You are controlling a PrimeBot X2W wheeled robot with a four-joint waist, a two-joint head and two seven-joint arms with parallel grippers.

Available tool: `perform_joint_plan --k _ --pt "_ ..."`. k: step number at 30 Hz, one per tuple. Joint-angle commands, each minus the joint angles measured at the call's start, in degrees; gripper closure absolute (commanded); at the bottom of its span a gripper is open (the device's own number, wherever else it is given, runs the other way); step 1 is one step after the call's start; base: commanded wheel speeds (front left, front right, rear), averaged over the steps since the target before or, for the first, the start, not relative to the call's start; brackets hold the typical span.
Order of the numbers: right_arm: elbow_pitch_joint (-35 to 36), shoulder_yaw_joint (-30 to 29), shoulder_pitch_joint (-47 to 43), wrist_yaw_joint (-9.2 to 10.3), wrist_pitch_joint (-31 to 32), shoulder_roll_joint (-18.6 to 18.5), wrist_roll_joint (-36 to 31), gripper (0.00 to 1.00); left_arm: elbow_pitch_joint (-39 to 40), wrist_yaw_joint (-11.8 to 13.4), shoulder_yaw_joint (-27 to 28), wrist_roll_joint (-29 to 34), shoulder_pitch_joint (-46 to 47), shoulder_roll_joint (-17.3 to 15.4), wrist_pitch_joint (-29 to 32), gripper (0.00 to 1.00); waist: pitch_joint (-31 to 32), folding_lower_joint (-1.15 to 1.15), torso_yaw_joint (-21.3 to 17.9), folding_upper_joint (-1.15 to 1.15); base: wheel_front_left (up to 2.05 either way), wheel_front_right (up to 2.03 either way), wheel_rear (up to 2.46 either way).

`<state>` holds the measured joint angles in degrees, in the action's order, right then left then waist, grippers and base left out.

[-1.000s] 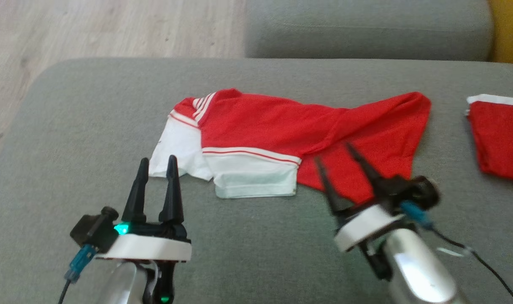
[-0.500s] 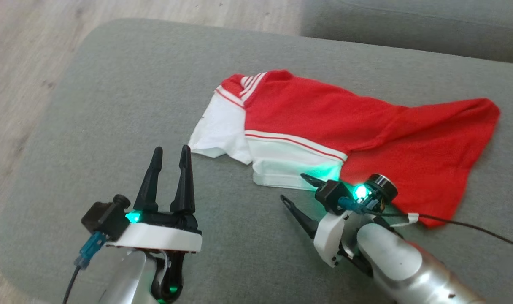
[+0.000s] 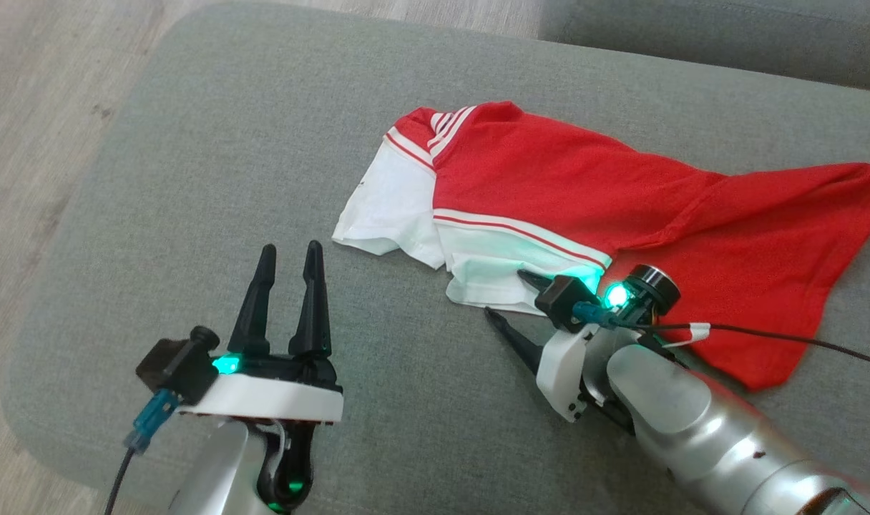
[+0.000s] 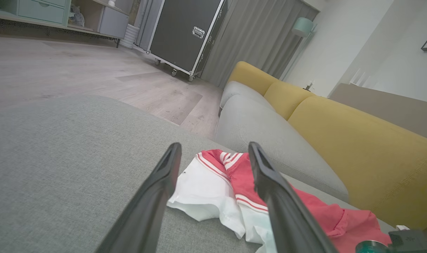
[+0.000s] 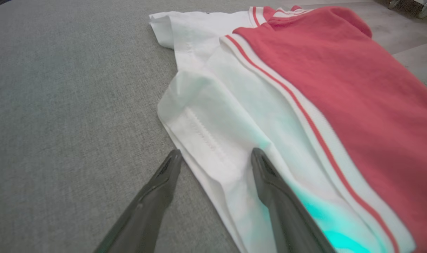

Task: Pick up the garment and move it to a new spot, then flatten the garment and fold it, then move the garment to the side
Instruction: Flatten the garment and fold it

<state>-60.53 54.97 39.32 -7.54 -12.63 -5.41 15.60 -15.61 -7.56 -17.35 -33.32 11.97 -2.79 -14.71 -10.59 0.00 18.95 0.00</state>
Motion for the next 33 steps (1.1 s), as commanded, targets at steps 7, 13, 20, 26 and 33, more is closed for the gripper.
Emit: perform_joint_plan --k 7,13,20,26,33 --pt "-3.7 3.3 2.0 0.05 -0.4 1.4 2.0 1.0 2.2 0.1 1.5 0.1 3.3 -0.1 -0.3 0.0 -1.1 0.0 0.1 0.0 0.0 0.0 0.0" --pt "-4.2 3.9 2.8 0.05 -1.4 1.5 3.8 1.0 2.0 0.1 2.5 0.4 3.1 -0.1 -0.3 0.0 -0.1 0.0 -1.0 0.0 0.0 0.0 0.0" --pt "-0.1 3.6 3.8 0.05 -2.3 0.5 5.9 1.0 1.9 0.1 3.7 1.2 2.1 -0.1 -0.3 0.0 2.8 0.0 -3.5 0.0 0.0 0.0 0.0" --pt "7.0 1.1 5.6 0.05 -2.3 -2.7 8.1 1.0 2.2 0.1 4.3 1.6 1.1 -0.1 -0.3 0.0 4.3 0.0 -4.7 0.0 0.0 0.0 0.0" --pt "9.5 -3.5 14.8 0.05 -1.4 -9.8 8.2 1.0 3.3 0.1 2.6 0.7 1.5 -0.1 -0.3 0.0 1.9 0.0 -2.5 0.0 0.0 0.0 0.0"
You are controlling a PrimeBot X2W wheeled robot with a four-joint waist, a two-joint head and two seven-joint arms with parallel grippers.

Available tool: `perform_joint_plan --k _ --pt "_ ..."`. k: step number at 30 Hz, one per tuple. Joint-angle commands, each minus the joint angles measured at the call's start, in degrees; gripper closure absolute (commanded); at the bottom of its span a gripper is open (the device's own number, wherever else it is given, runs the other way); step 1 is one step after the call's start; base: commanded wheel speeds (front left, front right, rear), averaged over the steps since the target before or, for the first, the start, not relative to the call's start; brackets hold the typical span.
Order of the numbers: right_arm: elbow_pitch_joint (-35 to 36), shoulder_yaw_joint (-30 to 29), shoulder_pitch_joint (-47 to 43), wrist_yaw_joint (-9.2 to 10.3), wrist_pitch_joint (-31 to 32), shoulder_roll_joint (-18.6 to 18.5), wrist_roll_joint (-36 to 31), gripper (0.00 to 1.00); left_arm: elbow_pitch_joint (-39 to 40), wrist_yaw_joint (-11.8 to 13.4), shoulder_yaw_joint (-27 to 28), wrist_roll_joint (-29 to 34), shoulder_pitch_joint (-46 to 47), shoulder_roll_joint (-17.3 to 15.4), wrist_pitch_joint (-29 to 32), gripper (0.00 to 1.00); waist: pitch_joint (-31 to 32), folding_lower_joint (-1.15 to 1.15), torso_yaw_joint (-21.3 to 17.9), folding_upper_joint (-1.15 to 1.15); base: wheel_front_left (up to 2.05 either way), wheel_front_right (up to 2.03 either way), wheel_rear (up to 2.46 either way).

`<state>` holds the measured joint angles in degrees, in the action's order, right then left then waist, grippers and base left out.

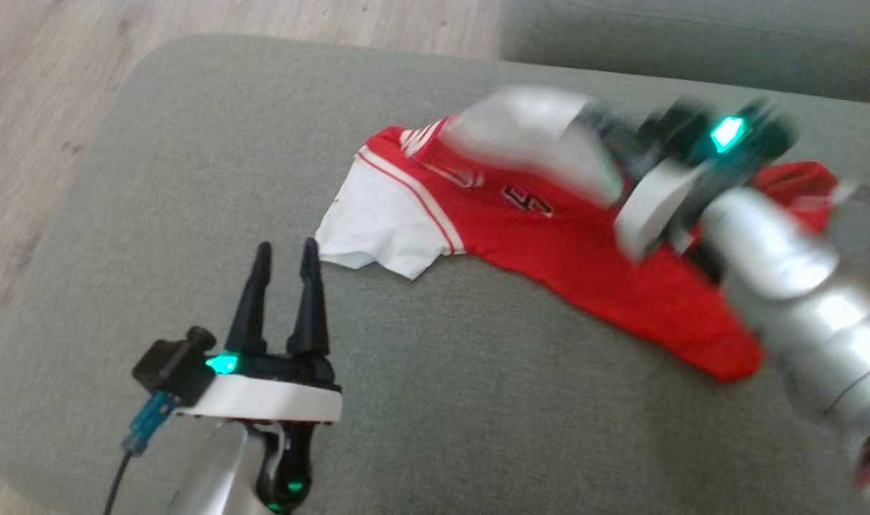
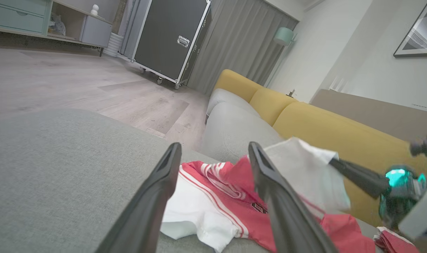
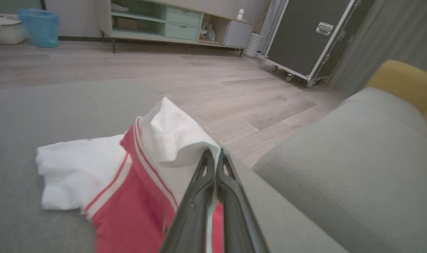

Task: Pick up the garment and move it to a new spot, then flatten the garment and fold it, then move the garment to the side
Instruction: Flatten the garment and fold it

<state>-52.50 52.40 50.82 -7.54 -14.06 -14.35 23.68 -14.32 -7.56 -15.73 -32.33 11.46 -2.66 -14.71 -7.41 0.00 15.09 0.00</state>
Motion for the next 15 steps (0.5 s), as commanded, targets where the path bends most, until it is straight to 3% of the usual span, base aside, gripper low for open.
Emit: perform_joint_plan --k 1,8,9,10,15 --pt "1.2 -1.7 5.2 0.05 0.7 -2.2 0.1 1.0 2.1 0.1 0.4 -0.6 2.3 -0.2 -0.3 0.0 -1.9 0.0 2.2 0.0 0.0 0.0 0.0" --pt "-6.0 -5.9 21.8 0.05 3.4 -11.0 -4.0 1.0 2.3 0.1 -4.5 -3.4 5.6 -0.2 -0.3 0.0 -7.7 0.0 9.3 0.0 0.0 0.0 0.0" --pt "-7.6 -5.9 24.0 0.05 3.2 -11.6 -5.9 0.75 2.3 0.1 -5.0 -3.8 6.0 -0.2 -0.3 0.0 -8.3 0.0 10.1 0.0 0.0 0.0 0.0" --pt "-9.7 -5.8 25.9 0.05 3.6 -11.8 -7.6 0.0 2.4 0.1 -5.5 -4.1 6.3 -0.2 -0.3 0.0 -9.1 0.0 10.8 0.0 0.0 0.0 0.0" --pt "-17.6 -7.5 32.3 0.05 5.5 -11.0 -12.4 0.0 2.7 0.1 -6.4 -5.3 7.8 -0.2 -0.3 0.0 -11.1 0.0 12.4 0.0 0.0 0.0 0.0"
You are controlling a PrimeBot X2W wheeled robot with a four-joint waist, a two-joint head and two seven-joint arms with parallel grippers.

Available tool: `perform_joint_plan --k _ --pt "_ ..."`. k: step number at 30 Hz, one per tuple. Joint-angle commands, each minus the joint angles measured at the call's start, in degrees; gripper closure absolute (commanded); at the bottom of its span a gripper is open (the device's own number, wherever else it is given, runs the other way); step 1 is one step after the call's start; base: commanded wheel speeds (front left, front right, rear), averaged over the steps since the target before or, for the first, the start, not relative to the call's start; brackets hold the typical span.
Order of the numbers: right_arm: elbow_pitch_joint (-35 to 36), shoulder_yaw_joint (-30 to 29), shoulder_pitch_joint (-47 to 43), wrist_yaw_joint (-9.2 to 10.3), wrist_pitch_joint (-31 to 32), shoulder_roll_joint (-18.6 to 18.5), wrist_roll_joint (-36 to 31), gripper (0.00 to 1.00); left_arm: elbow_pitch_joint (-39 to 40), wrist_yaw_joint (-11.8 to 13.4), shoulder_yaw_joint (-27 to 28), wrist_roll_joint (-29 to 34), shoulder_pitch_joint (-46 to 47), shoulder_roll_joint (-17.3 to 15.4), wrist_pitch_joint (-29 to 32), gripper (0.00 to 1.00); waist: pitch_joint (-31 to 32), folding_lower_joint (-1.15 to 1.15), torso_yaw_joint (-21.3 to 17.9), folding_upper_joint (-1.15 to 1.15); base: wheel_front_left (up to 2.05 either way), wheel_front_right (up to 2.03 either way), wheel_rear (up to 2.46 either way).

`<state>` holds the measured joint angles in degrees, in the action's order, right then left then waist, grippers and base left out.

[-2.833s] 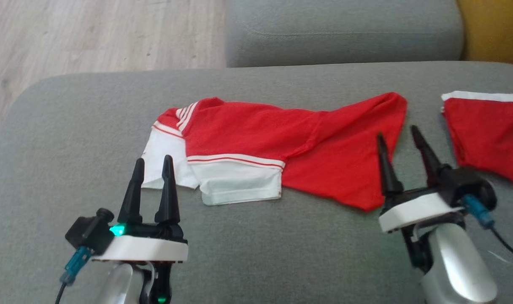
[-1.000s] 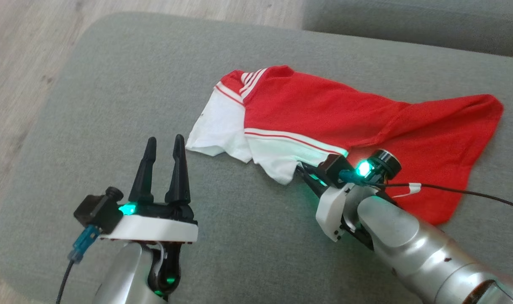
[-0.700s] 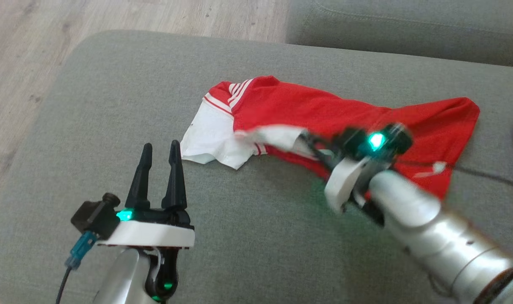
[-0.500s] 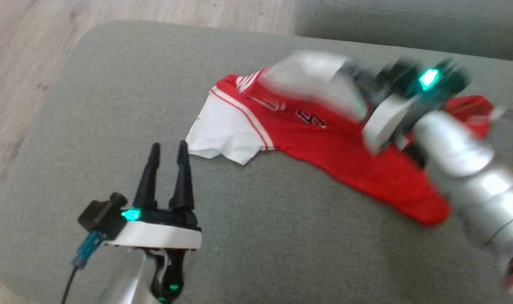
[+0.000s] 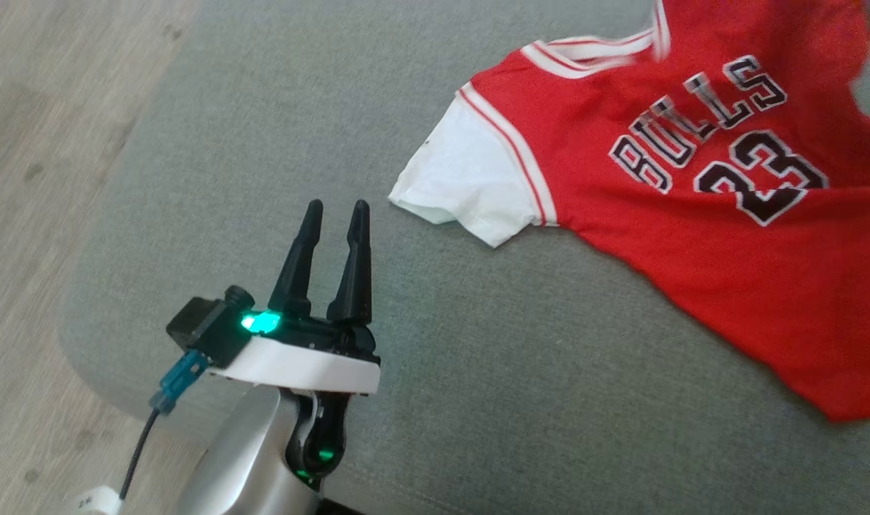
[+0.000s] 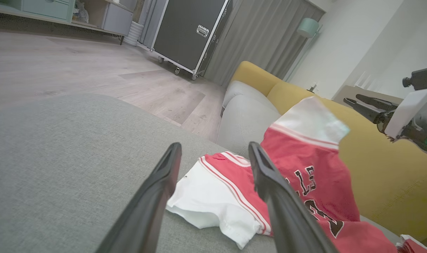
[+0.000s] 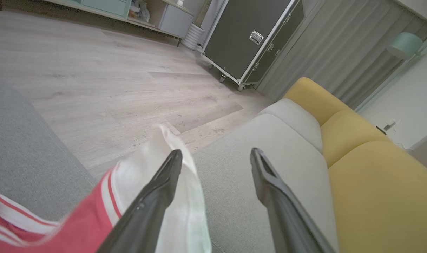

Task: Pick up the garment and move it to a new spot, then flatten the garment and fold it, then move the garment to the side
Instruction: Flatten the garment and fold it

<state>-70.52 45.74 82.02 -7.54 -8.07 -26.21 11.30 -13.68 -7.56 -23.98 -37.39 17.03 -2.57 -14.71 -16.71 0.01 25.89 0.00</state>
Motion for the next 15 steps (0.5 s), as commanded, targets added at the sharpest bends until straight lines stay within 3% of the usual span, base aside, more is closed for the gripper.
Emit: perform_joint_plan --k 1,11,15 --pt "-0.2 -2.0 1.8 0.05 -1.1 1.3 -0.2 0.0 2.1 0.1 2.1 -0.3 2.4 -0.3 -0.3 0.0 -2.0 -0.01 1.4 0.0 0.0 0.0 0.0" --pt "-1.7 -10.0 -0.9 0.05 -6.5 4.3 -0.3 0.0 1.9 0.1 4.8 0.6 2.7 -0.3 -0.3 0.0 0.1 -0.01 -3.9 0.0 0.0 0.0 0.0" --pt "5.8 -15.5 -8.1 0.05 -6.9 5.8 1.2 0.0 1.6 0.1 6.7 2.6 2.2 -0.3 -0.3 0.0 3.0 -0.01 -8.5 0.0 0.0 0.0 0.0"
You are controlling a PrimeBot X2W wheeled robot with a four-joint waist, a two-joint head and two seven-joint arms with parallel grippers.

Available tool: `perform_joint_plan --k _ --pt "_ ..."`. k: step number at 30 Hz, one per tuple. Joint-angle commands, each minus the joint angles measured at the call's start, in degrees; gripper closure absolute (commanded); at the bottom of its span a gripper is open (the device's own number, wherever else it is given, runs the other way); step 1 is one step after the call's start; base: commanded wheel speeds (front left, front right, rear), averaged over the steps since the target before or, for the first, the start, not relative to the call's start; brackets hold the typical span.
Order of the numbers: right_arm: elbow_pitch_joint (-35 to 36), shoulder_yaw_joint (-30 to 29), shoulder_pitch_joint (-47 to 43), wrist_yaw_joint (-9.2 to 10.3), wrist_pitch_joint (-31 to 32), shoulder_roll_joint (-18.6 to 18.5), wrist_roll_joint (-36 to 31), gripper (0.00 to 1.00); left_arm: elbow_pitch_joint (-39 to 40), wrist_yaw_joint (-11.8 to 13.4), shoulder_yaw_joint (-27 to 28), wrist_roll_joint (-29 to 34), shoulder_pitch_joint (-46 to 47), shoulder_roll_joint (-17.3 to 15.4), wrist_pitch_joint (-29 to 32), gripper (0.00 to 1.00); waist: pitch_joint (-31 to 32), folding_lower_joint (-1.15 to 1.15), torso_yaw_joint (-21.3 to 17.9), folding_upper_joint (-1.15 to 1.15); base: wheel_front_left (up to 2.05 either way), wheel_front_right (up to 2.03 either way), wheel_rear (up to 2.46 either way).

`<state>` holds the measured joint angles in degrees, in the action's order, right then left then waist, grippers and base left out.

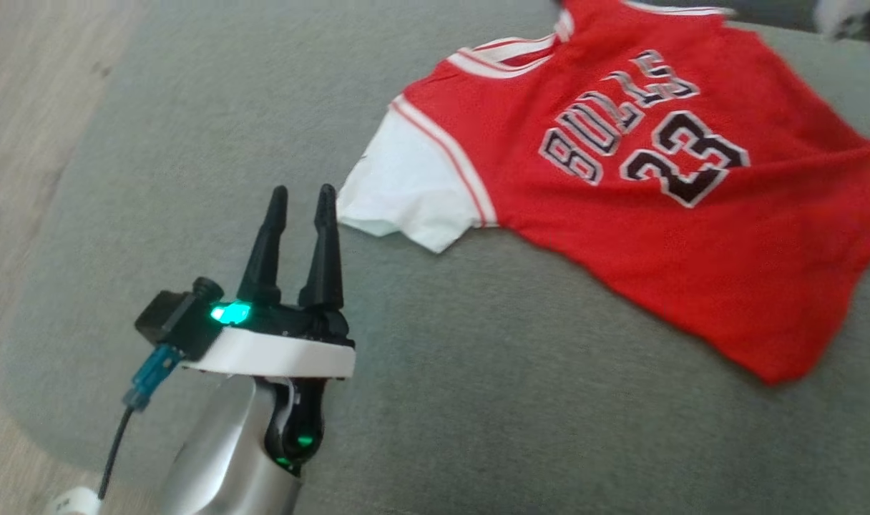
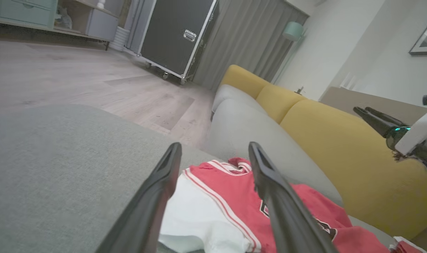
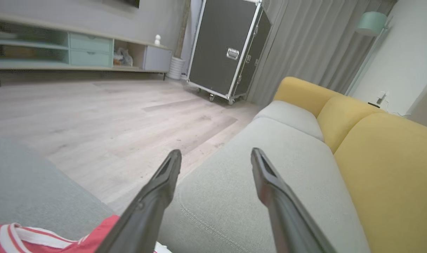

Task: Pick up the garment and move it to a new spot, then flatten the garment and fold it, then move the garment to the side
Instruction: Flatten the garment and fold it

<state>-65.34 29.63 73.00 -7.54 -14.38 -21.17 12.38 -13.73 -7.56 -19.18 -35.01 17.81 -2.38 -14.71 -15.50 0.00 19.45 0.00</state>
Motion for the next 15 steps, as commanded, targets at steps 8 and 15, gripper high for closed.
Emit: perform_joint_plan --k 8,15 --pt "19.8 -13.0 -19.9 0.05 -0.6 5.4 -3.0 0.0 1.3 0.1 6.3 3.4 -1.6 -0.5 -0.3 0.0 7.5 0.0 -10.0 0.0 0.0 0.0 0.0" --pt "31.7 -22.2 -39.6 0.05 -0.6 14.0 -8.6 0.0 0.8 0.1 8.1 4.7 -5.6 -0.5 -0.3 0.0 12.3 0.0 -15.0 0.0 0.0 0.0 0.0"
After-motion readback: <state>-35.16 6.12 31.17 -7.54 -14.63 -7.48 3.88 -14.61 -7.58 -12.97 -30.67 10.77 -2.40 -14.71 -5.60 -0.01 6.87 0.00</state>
